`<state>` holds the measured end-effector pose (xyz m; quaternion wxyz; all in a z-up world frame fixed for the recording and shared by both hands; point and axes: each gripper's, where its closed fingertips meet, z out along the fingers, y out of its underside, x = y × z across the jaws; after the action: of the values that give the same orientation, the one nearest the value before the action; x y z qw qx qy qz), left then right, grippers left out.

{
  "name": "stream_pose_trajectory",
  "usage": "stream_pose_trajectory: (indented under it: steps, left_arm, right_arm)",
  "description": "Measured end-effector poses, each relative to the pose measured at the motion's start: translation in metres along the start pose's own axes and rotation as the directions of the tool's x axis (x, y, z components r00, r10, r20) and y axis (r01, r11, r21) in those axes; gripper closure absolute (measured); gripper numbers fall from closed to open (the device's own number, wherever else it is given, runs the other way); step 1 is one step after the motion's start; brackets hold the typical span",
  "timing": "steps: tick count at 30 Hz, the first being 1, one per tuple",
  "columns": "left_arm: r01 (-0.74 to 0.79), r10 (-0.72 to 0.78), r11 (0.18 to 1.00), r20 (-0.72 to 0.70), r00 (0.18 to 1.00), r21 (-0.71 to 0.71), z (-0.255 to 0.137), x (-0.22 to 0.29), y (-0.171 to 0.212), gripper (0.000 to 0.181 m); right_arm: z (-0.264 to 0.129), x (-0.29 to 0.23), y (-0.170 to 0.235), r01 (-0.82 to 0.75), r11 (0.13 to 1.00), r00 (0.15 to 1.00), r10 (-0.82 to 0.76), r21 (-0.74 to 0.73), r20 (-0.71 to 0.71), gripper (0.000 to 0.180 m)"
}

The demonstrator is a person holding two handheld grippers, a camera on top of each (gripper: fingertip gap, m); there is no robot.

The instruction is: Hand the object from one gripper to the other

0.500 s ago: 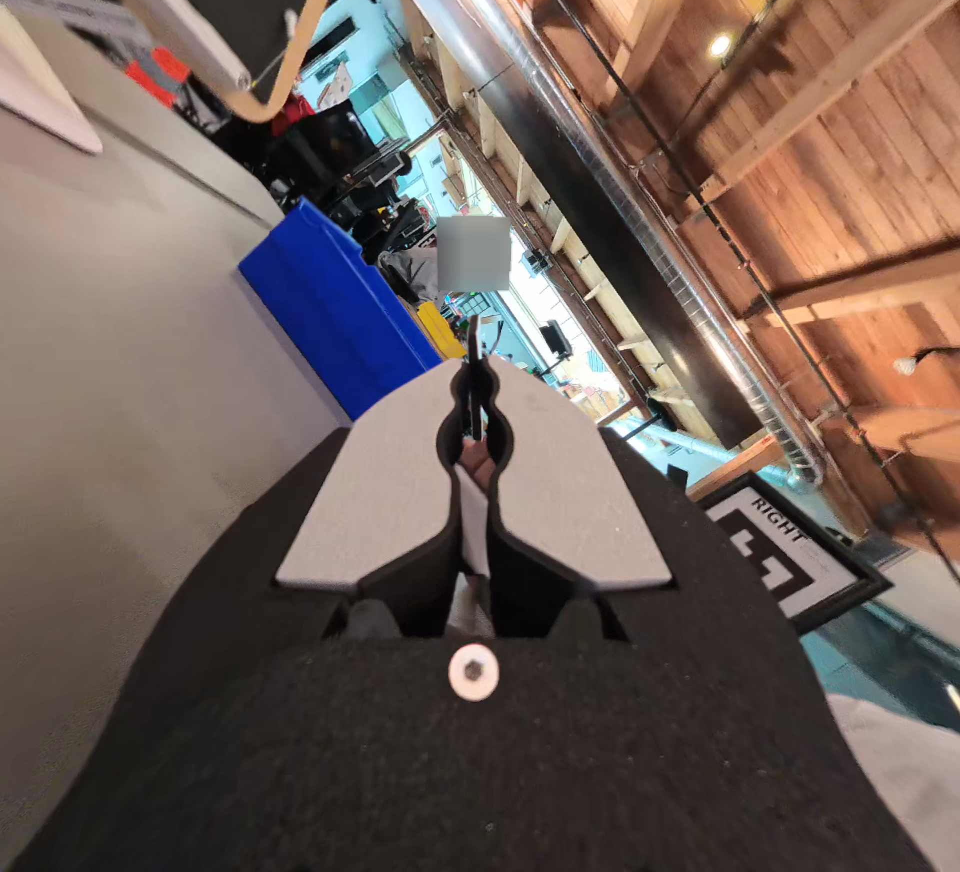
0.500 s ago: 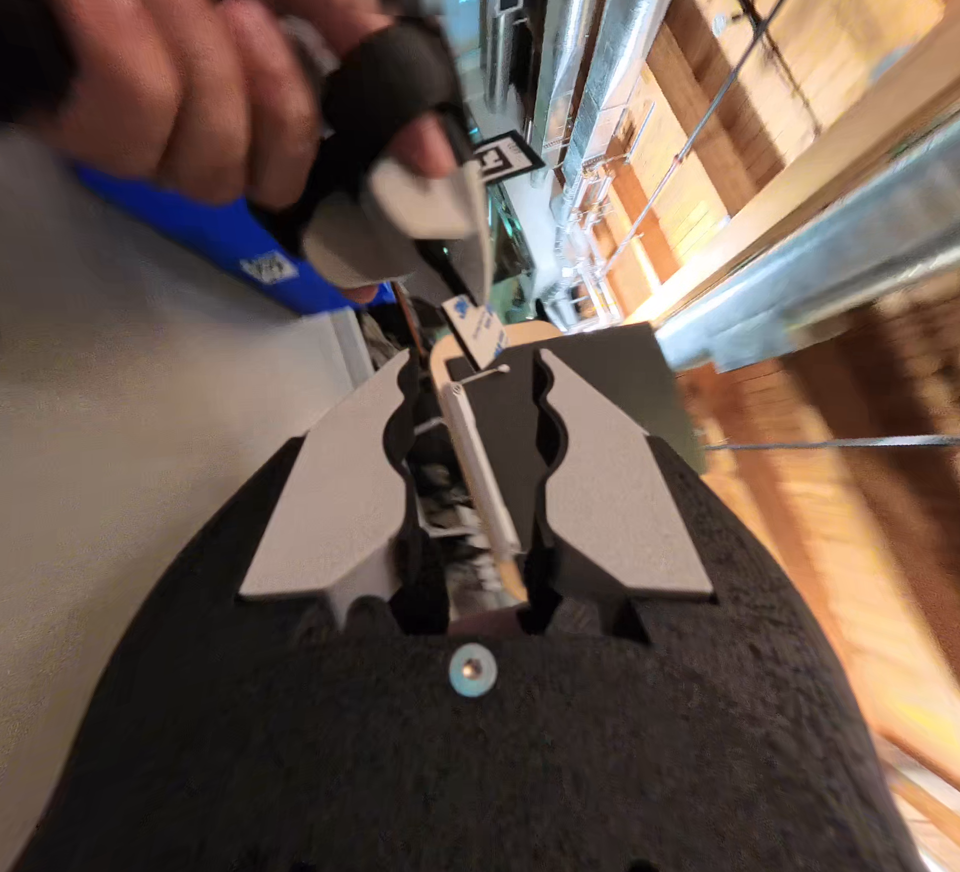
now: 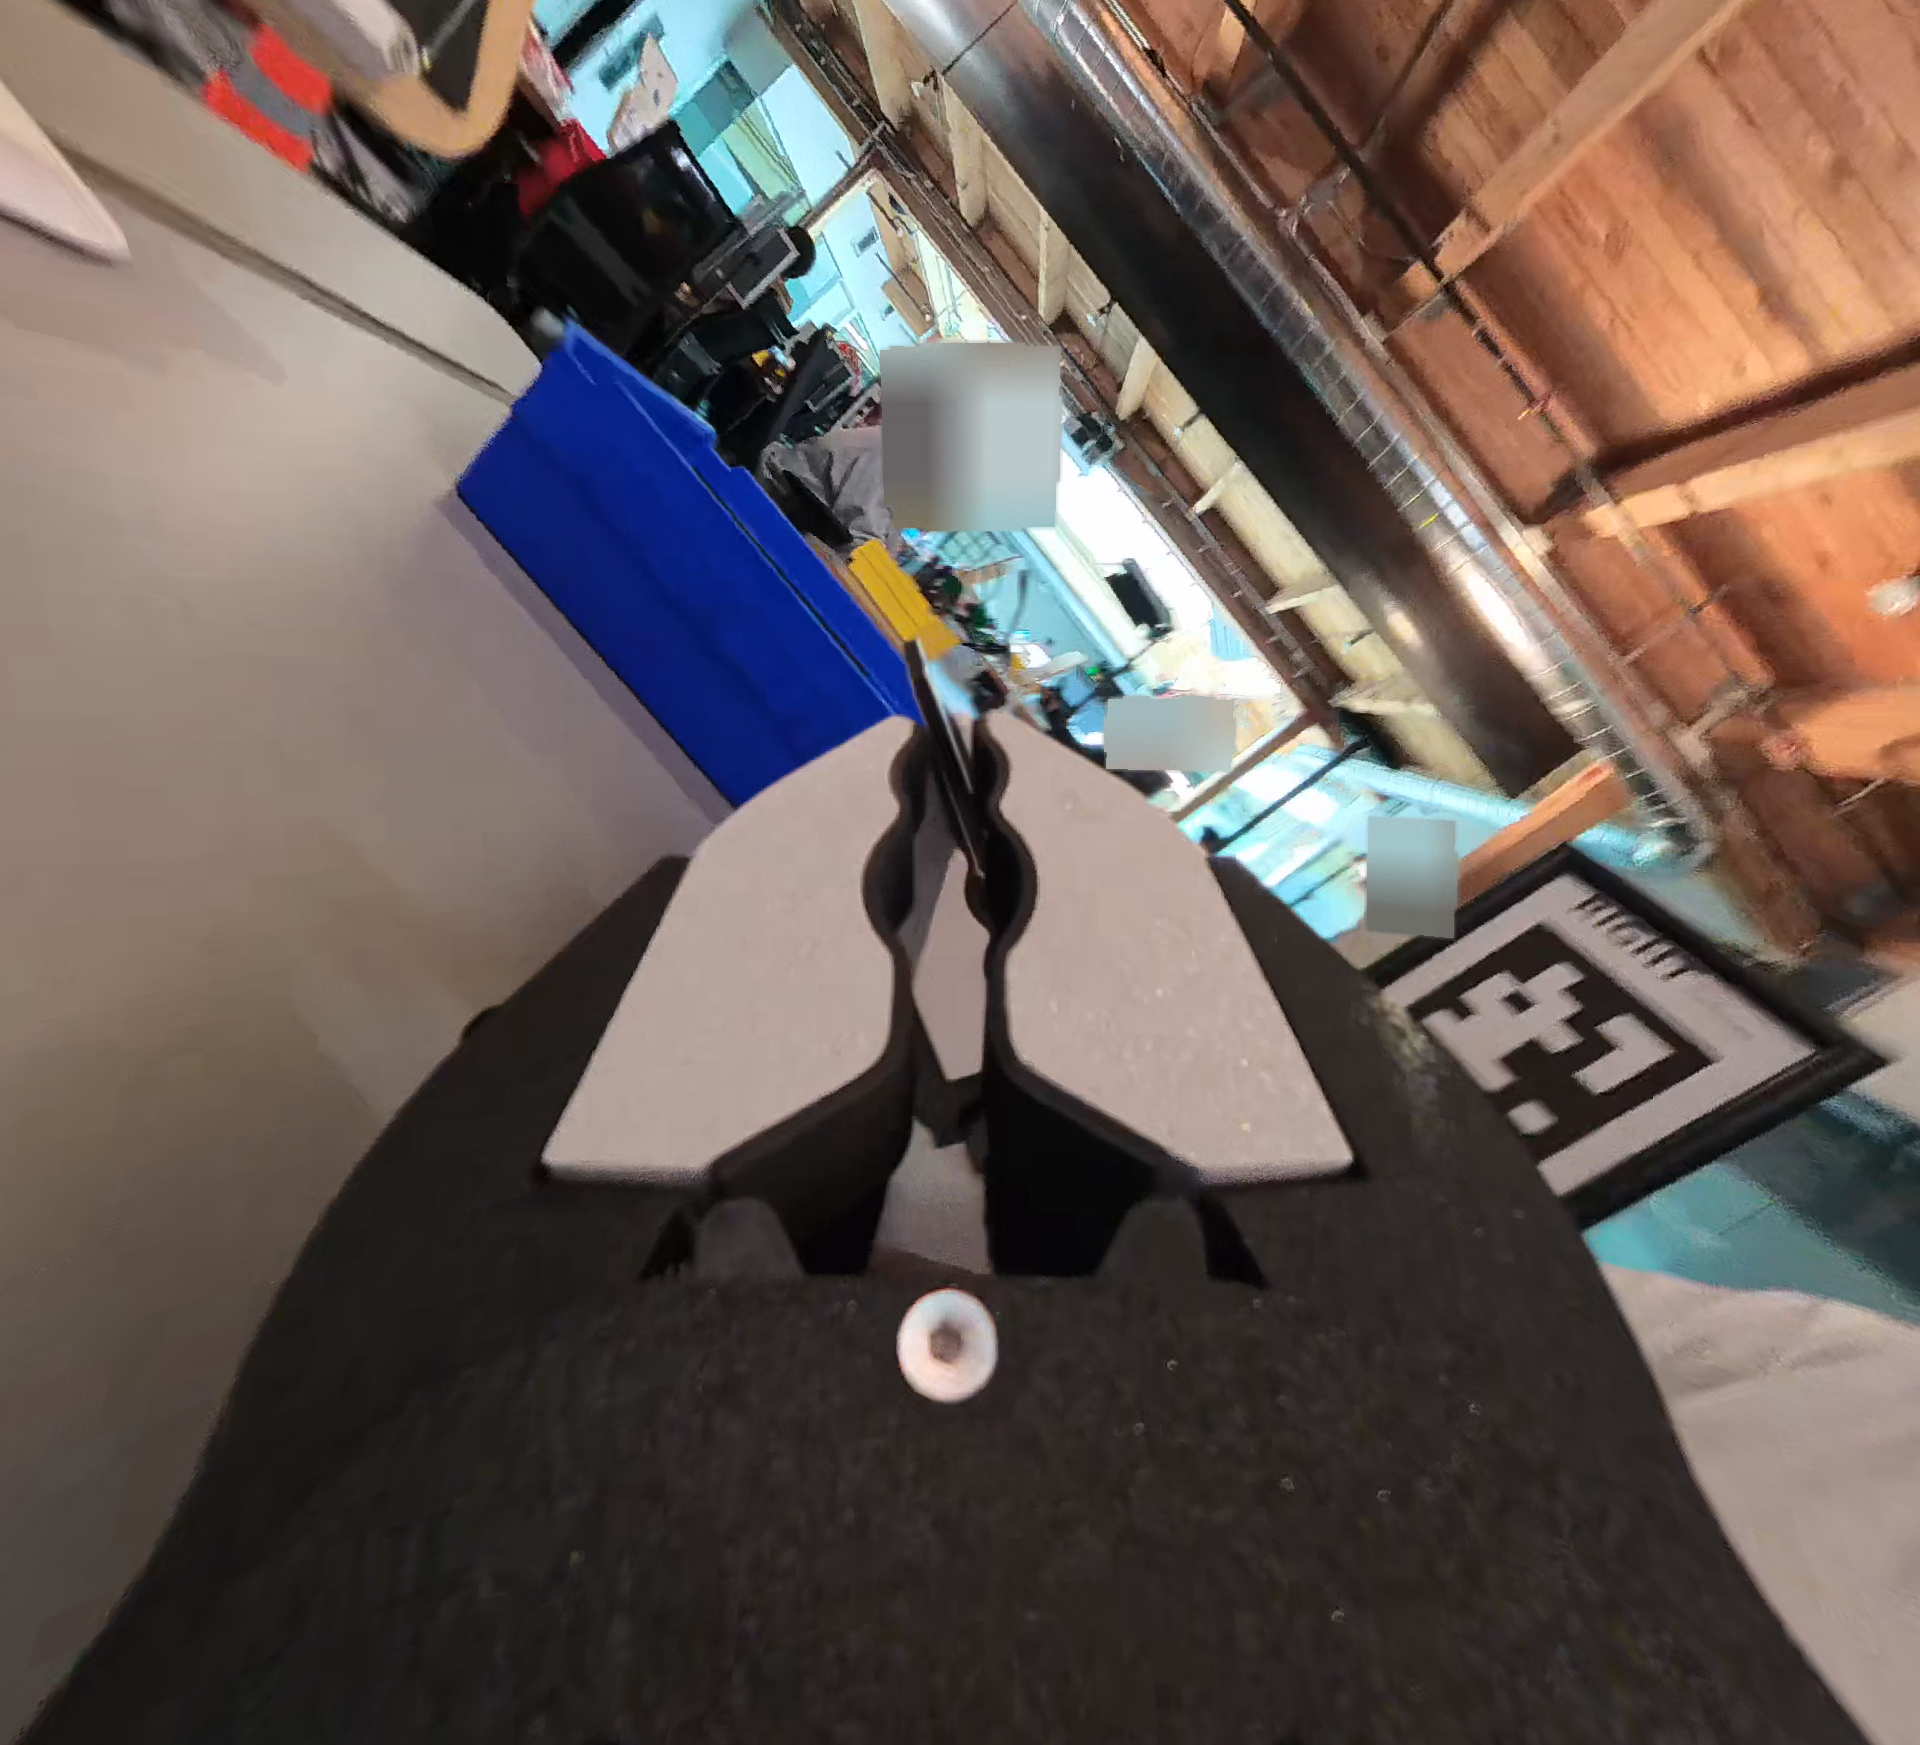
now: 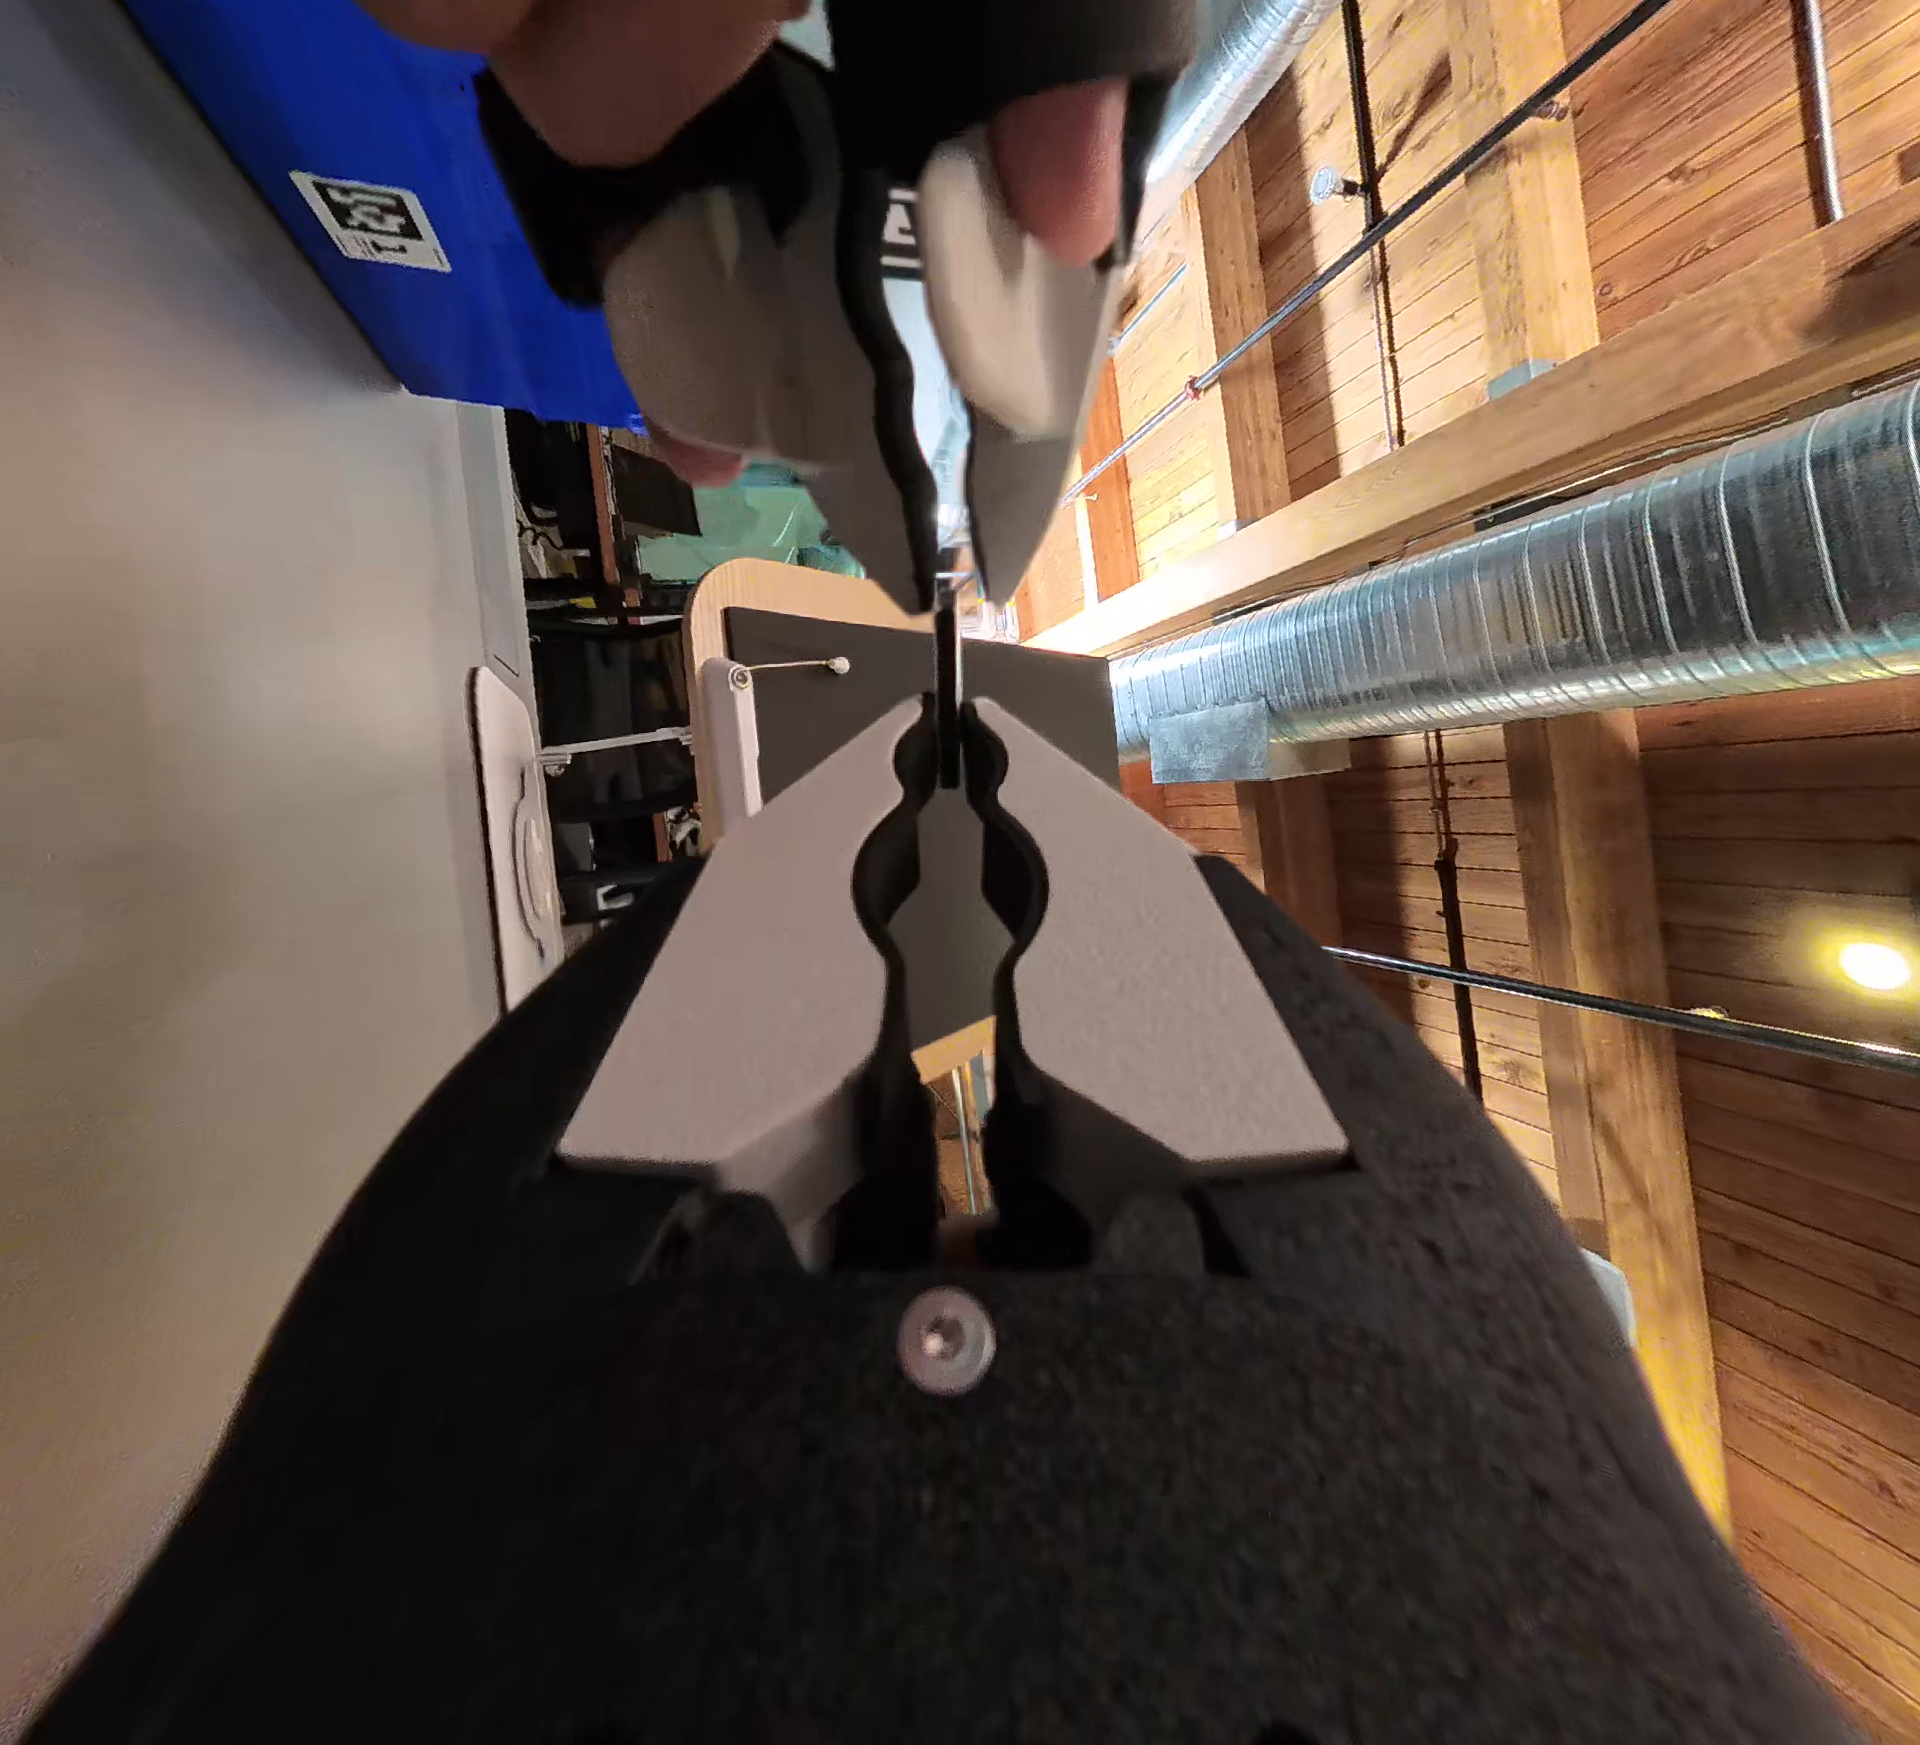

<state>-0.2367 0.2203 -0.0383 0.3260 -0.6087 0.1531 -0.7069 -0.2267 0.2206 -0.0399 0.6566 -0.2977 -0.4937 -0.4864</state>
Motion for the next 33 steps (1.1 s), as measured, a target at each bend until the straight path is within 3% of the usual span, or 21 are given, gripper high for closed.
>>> stream_pose_trajectory:
  steps: [3,6,10,12,16,22,26,28,30,31,32,33]
  left_arm:
    - [-0.207,0.207,0.978,0.094,0.974,-0.016,-0.007,-0.006,-0.012,0.154]
    - [-0.331,0.351,0.931,0.126,0.928,-0.156,-0.013,-0.004,-0.016,0.153]
    - [-0.205,0.199,0.840,-0.065,0.978,-0.503,-0.027,0.024,0.023,0.153]
    - [-0.171,0.142,0.776,-0.095,0.985,-0.607,-0.037,0.032,0.038,0.153]
    - [-0.135,0.093,0.727,-0.098,0.991,-0.673,-0.046,0.031,0.052,0.153]
    - [-0.143,0.052,0.713,-0.152,0.987,-0.686,-0.049,0.035,0.056,0.178]
    - [-0.182,0.108,0.817,-0.165,0.980,-0.547,-0.040,0.031,0.026,0.178]
    - [-0.239,0.181,0.874,-0.173,0.968,-0.422,-0.037,0.030,0.005,0.178]
    - [-0.282,0.235,0.913,-0.184,0.954,-0.296,-0.035,0.032,-0.010,0.178]
    - [-0.315,0.275,0.921,-0.191,0.942,-0.230,-0.033,0.034,-0.015,0.178]
    - [-0.348,0.317,0.923,-0.183,0.931,-0.168,-0.031,0.034,-0.019,0.178]
    - [-0.369,0.349,0.922,-0.162,0.923,-0.118,-0.029,0.032,-0.022,0.178]
  right_arm:
    - [-0.001,-0.001,-0.001,0.064,0.998,0.998,-0.064,0.022,-0.016,0.176]
    - [-0.007,0.005,-0.015,0.180,0.977,0.982,-0.171,0.117,-0.085,0.176]
    - [-0.028,0.011,-0.044,0.299,0.905,0.949,-0.249,0.302,-0.194,0.176]
    - [-0.037,0.014,-0.054,0.323,0.879,0.939,-0.252,0.351,-0.232,0.176]
    - [-0.050,0.016,-0.073,0.330,0.841,0.937,-0.237,0.428,-0.257,0.176]
    - [-0.045,0.012,-0.070,0.314,0.851,0.943,-0.228,0.420,-0.243,0.175]
    - [-0.038,0.011,-0.049,0.101,0.912,0.990,-0.053,0.398,-0.129,0.152]
    - [-0.025,0.011,-0.020,-0.101,0.945,0.992,0.120,0.310,-0.042,0.151]
    - [-0.012,0.006,0.008,-0.373,0.907,0.928,0.362,0.198,0.091,0.151]
    - [-0.008,0.001,0.017,-0.550,0.824,0.832,0.526,0.135,0.177,0.150]
    - [-0.006,-0.004,0.021,-0.733,0.678,0.665,0.694,0.059,0.275,0.143]
    - [-0.007,-0.013,0.014,-0.881,0.471,0.415,0.816,-0.046,0.402,0.139]
